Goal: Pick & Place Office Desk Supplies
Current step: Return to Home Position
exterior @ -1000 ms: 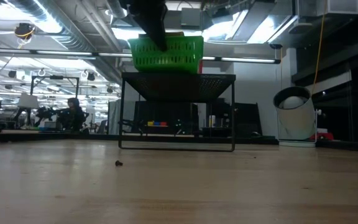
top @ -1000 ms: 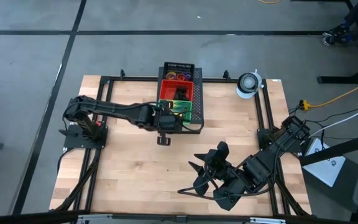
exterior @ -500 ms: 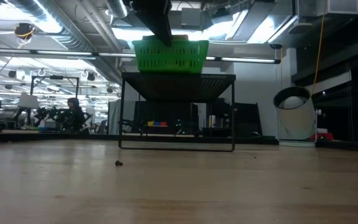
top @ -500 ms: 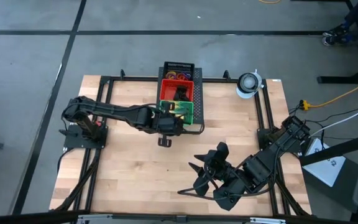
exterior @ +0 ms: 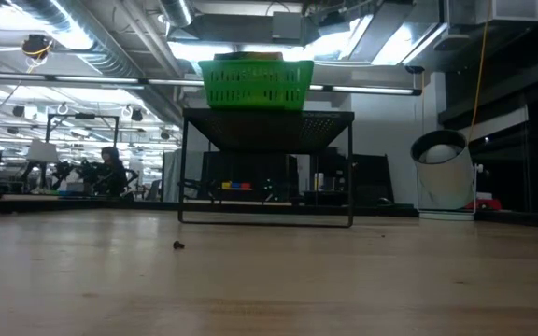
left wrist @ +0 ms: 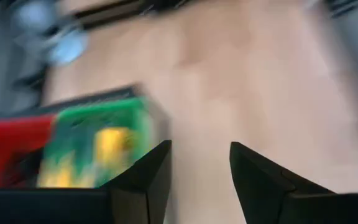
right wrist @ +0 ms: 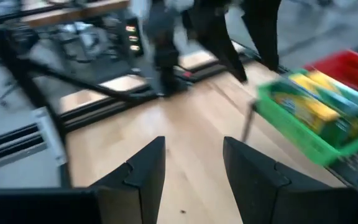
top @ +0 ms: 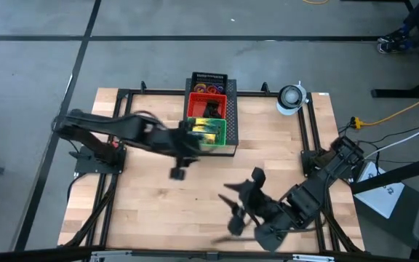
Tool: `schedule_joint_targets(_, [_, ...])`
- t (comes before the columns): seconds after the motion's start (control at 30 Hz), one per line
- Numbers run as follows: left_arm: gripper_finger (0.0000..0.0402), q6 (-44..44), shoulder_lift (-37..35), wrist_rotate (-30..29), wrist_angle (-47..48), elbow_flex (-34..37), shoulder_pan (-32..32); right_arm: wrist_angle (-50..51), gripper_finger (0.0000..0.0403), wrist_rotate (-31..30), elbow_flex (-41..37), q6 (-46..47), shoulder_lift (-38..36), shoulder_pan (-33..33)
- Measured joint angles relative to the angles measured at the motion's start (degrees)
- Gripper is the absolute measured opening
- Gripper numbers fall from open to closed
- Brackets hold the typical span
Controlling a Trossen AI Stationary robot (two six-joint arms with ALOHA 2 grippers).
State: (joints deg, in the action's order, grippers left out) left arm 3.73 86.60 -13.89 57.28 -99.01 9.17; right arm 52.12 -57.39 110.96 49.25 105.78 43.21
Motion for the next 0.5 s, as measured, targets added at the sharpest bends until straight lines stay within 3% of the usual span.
schedule_joint_targets(0.07, [0.0153, -2.1, -3.7, 6.6, -2.2, 0.1, 1.7, -4.3, 0.0162, 1.0, 0.0, -6.5, 0.0, 1.6])
schedule_joint_targets(0.2, [0.0148, -8.9, -10.8, 14.1, -6.8, 0.1, 6.8, -8.4, 0.0162, 6.1, 0.0, -17.4, 0.0, 4.5])
schedule_joint_targets(0.37, [0.0151, -9.5, -17.5, 15.4, -7.1, 0.1, 16.8, -9.7, 0.0162, 10.3, 0.0, -21.1, -0.8, 7.6])
schedule_joint_targets(0.5, [0.0152, -17.6, -20.4, 12.6, -0.5, 0.2, 24.4, -11.9, 0.0162, 10.1, 0.0, -25.3, -1.9, 10.6])
